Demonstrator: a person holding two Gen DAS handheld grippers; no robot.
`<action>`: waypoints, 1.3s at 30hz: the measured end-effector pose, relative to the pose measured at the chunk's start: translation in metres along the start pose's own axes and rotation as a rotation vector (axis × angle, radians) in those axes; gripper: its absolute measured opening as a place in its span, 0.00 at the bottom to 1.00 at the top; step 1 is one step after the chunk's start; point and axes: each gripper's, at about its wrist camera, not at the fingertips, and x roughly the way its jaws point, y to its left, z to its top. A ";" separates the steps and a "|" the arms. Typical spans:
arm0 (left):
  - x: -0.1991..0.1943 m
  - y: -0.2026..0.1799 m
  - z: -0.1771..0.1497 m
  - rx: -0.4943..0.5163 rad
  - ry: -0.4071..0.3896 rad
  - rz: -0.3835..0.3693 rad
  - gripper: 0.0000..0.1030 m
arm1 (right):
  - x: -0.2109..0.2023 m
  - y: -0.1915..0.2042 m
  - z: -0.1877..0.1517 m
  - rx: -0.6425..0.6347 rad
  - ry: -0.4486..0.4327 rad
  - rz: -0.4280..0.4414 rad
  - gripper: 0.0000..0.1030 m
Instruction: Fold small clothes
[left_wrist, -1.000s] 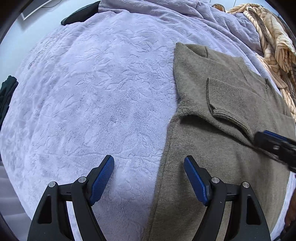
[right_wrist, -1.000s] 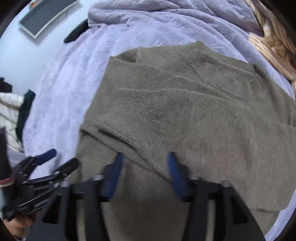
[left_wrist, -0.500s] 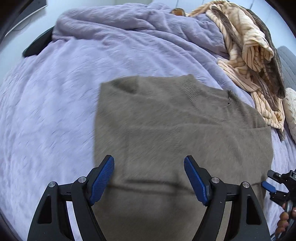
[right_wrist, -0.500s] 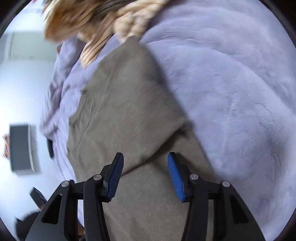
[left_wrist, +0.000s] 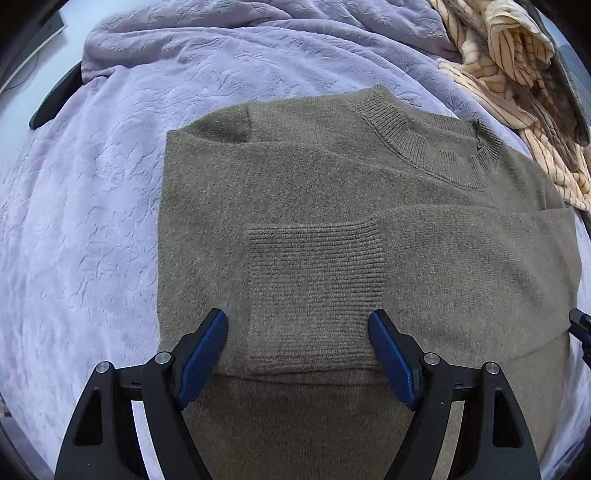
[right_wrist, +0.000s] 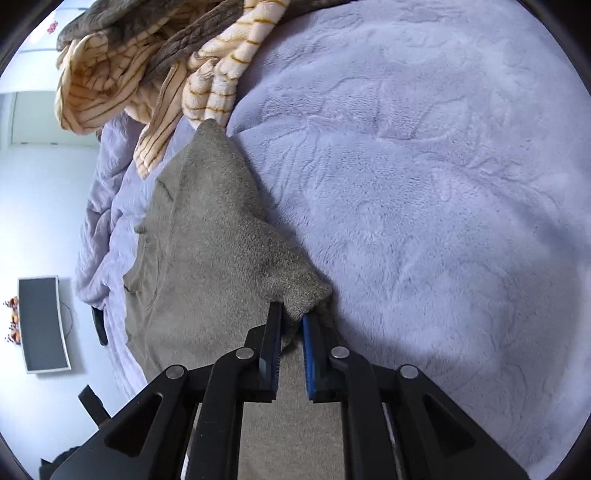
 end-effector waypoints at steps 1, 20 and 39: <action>-0.003 0.000 -0.002 0.001 0.001 0.003 0.78 | -0.002 0.005 -0.002 -0.020 0.005 -0.026 0.25; -0.082 -0.013 -0.111 0.046 0.119 -0.065 0.78 | -0.047 0.041 -0.107 -0.373 0.153 -0.250 0.77; -0.128 -0.028 -0.135 0.030 0.134 -0.071 0.77 | -0.063 0.091 -0.154 -0.598 0.166 -0.278 0.77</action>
